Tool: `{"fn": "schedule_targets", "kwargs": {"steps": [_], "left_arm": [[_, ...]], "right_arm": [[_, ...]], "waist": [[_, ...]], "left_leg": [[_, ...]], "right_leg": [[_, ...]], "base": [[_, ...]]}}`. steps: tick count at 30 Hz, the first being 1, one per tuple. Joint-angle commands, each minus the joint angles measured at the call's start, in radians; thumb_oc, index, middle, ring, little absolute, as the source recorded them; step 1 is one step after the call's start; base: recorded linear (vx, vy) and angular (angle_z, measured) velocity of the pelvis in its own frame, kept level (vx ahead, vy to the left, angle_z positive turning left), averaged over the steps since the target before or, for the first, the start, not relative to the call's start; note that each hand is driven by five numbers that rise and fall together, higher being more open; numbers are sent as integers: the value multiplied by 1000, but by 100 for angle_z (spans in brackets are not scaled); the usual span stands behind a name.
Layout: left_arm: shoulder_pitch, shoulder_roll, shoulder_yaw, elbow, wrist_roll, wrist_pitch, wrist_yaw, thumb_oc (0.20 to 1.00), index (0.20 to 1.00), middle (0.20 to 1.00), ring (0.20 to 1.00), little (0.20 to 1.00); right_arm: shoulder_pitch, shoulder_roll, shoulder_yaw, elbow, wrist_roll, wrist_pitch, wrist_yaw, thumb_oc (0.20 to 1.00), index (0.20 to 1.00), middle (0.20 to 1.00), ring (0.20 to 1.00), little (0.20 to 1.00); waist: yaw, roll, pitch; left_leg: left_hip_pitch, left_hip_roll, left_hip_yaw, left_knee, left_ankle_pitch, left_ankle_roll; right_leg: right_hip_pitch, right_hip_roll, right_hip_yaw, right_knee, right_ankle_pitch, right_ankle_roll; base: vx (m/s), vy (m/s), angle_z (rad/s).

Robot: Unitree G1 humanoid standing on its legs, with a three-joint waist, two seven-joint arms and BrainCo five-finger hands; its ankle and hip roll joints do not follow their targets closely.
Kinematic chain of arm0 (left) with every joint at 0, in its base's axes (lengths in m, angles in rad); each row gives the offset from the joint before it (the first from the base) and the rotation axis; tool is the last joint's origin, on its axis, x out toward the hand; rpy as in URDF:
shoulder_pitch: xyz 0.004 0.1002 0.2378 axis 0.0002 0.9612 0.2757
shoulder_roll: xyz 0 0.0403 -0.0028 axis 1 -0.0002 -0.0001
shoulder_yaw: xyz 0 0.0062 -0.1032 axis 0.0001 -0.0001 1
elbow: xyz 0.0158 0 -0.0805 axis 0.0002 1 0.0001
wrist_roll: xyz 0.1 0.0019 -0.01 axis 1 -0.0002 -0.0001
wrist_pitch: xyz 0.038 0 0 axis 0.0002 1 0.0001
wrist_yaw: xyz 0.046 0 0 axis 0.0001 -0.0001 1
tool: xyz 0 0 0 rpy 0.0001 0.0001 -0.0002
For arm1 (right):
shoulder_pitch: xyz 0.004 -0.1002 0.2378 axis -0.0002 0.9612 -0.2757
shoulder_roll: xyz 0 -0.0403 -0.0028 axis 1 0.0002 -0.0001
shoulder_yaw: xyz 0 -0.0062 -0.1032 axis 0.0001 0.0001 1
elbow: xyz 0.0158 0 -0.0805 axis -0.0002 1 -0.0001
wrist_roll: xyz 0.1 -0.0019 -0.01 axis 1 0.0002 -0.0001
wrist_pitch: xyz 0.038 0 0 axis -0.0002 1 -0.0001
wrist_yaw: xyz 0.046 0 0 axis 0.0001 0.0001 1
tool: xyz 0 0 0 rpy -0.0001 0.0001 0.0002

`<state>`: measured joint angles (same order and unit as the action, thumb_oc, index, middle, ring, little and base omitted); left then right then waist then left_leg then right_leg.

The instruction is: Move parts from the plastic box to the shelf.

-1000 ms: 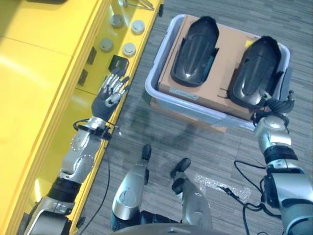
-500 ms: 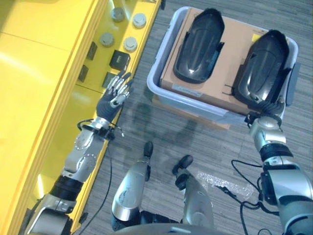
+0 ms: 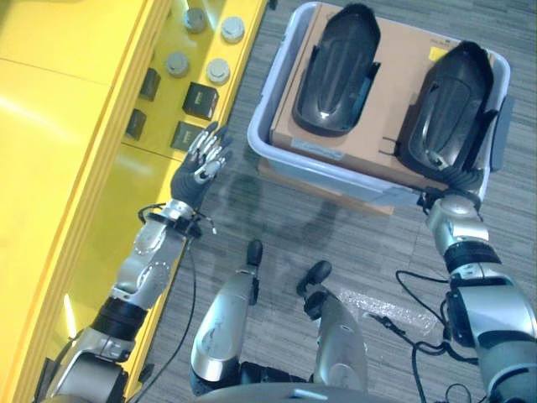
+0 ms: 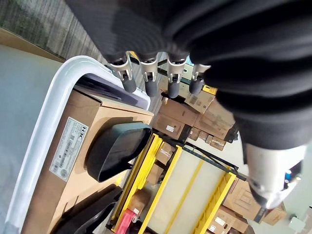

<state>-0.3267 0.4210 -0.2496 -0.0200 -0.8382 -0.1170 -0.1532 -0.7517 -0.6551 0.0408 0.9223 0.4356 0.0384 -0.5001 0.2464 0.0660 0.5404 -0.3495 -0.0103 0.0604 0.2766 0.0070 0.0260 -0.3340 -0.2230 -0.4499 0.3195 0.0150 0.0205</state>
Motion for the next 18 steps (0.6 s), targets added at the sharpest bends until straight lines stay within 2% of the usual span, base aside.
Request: {"fn": "schedule_targets", "kwargs": {"steps": [1,4,5,6,7,8,9,18], "left_arm": [[9,-14,20,-55,-18,-60,-18,1000,1000,1000,1000,1000],[2,-15,20,-52,-17,-58,-26,1000,1000,1000,1000,1000],[1,-15,22,-53,-14,-56,-27,1000,1000,1000,1000,1000],[1,-17,22,-52,-11,-57,-27,1000,1000,1000,1000,1000],[-3,-17,22,-52,-10,-57,-27,1000,1000,1000,1000,1000],[1,-18,22,-51,-11,-57,-27,1000,1000,1000,1000,1000],[-3,-17,23,-53,-12,-56,-27,1000,1000,1000,1000,1000],[-3,-16,26,-54,-11,-54,-40,1000,1000,1000,1000,1000]], "right_arm": [[16,2,78,-2,-3,14,39,1000,1000,1000,1000,1000],[11,9,83,-5,-3,26,63,1000,1000,1000,1000,1000],[10,10,85,-7,-5,29,65,780,780,780,780,780],[10,12,87,-9,-10,31,60,316,316,316,316,316],[6,12,85,-12,-11,32,59,200,200,200,200,200],[9,13,87,-11,-12,35,61,200,200,200,200,200],[5,12,87,-15,-12,40,60,200,200,200,200,200],[5,10,73,-25,9,50,47,200,200,200,200,200]], "waist": [[12,-7,-20],[11,-7,-20],[11,-7,-20],[10,-7,-20],[10,-6,-20],[10,-7,-20],[10,-6,-20],[9,-6,-20]], "left_leg": [[-79,0,-53,78,-64,-40],[-73,0,-52,70,-60,-40],[-72,-1,-53,65,-56,-40],[-70,0,-52,62,-54,-40],[-84,1,-47,56,-33,-34],[-66,1,-52,56,-52,-41],[-79,1,-47,49,-30,-35],[-66,2,-44,23,-18,-36]], "right_leg": [[72,-20,63,15,-87,110],[75,-21,64,14,-87,111],[75,-21,64,12,-84,111],[76,-20,64,11,-84,112],[65,-21,53,4,-68,102],[79,-19,65,8,-84,112],[69,-20,52,-1,-67,103],[74,-21,49,-12,-60,109]], "base": [[0,0,0],[0,0,0],[0,0,0],[-76,29,0],[0,0,0],[-72,23,0],[0,0,0],[-9,3,0]]}}
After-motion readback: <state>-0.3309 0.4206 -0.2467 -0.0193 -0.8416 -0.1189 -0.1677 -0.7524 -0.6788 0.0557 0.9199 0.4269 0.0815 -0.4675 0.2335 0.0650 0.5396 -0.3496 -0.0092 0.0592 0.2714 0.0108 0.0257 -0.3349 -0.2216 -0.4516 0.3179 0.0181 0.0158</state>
